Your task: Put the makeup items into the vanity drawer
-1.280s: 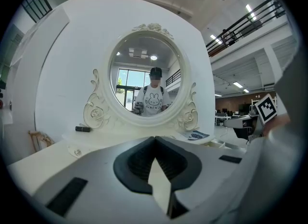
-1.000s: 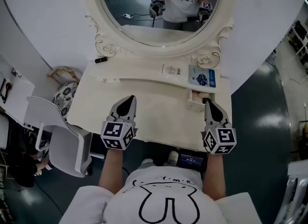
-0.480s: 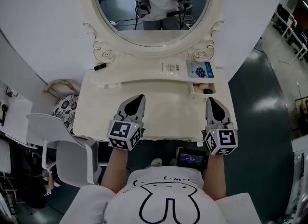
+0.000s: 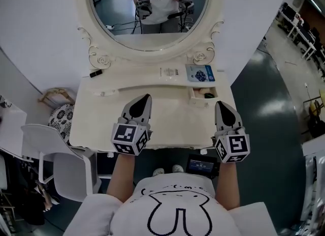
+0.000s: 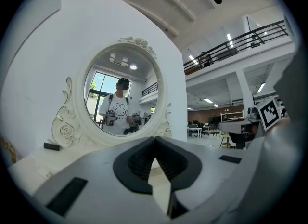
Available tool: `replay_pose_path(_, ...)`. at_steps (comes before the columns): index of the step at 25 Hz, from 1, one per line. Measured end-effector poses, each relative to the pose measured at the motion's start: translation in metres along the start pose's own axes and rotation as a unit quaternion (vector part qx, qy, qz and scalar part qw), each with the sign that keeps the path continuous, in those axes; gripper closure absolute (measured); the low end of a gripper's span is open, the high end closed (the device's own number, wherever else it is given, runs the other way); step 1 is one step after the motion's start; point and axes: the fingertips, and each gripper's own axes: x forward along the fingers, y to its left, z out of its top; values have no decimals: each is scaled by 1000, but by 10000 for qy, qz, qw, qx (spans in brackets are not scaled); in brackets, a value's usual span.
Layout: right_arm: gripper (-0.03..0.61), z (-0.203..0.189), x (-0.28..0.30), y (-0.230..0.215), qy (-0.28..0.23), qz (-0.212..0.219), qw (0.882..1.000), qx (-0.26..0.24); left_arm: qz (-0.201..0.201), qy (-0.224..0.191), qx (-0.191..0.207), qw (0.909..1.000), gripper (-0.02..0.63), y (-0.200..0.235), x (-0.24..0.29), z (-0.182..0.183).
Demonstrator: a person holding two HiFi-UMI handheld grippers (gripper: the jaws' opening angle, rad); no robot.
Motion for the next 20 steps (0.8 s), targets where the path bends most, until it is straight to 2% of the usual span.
replay_pose_path(20,556,1,0,-48,21,84,9998,-170,-64,-148,220,9996,583,-37,34,15)
